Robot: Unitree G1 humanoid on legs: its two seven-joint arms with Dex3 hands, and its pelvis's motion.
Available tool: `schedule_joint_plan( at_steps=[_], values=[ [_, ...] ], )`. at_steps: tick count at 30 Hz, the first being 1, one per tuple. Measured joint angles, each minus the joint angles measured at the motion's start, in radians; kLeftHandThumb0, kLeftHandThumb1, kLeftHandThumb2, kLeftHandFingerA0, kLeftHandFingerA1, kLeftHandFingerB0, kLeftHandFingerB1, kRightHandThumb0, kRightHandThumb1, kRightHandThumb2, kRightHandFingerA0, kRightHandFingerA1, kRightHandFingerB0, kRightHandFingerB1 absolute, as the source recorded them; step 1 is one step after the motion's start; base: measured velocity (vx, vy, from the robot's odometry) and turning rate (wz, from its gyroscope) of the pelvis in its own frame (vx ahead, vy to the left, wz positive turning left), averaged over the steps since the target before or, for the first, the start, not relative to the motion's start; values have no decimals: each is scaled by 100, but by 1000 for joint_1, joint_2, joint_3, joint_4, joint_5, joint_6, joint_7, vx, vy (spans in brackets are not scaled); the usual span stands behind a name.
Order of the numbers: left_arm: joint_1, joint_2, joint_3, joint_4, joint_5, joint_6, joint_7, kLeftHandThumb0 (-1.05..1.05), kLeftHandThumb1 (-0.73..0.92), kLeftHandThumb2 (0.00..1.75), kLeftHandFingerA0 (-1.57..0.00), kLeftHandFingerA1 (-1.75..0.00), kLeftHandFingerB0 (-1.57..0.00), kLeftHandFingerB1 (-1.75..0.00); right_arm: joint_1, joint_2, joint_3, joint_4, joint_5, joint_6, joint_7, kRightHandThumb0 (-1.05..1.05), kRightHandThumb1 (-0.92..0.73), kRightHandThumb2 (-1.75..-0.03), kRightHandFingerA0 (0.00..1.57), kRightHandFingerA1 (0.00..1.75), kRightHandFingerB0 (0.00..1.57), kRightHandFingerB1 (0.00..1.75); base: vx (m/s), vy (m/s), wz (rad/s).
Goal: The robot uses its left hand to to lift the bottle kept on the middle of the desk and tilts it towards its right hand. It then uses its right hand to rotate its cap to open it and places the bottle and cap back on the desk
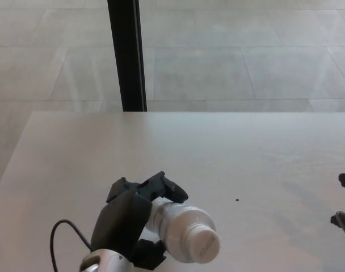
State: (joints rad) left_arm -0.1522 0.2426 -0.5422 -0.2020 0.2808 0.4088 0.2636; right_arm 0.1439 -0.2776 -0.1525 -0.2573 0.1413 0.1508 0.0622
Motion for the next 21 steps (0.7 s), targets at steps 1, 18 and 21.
schedule_joint_plan(
  at_steps=[1, 18, 21],
  values=[
    [1, 5, 3, 0, 4, 4, -5, 37, 80, 88, -90, -147, -80, -126, 0, -8, 15, -11, -14, -6, 0, -53, -52, -56, 64, 83, 50, 36, 0, 0, 0],
    [-45, 28, -4, -5, 53, 105, -72, 9, 88, 64, -64, -105, -58, -62, 27, -25, 268, -150, -253, -76, -40, -55, -62, -60, 69, 79, 42, 38, 0, 0, 0],
    [-65, 20, -5, 2, 56, 137, -79, 11, 92, 64, -65, -115, -62, -72, 36, -25, 308, -150, -299, -80, -57, -53, -61, -58, 67, 73, 43, 38, 0, 0, 0]
  ],
)
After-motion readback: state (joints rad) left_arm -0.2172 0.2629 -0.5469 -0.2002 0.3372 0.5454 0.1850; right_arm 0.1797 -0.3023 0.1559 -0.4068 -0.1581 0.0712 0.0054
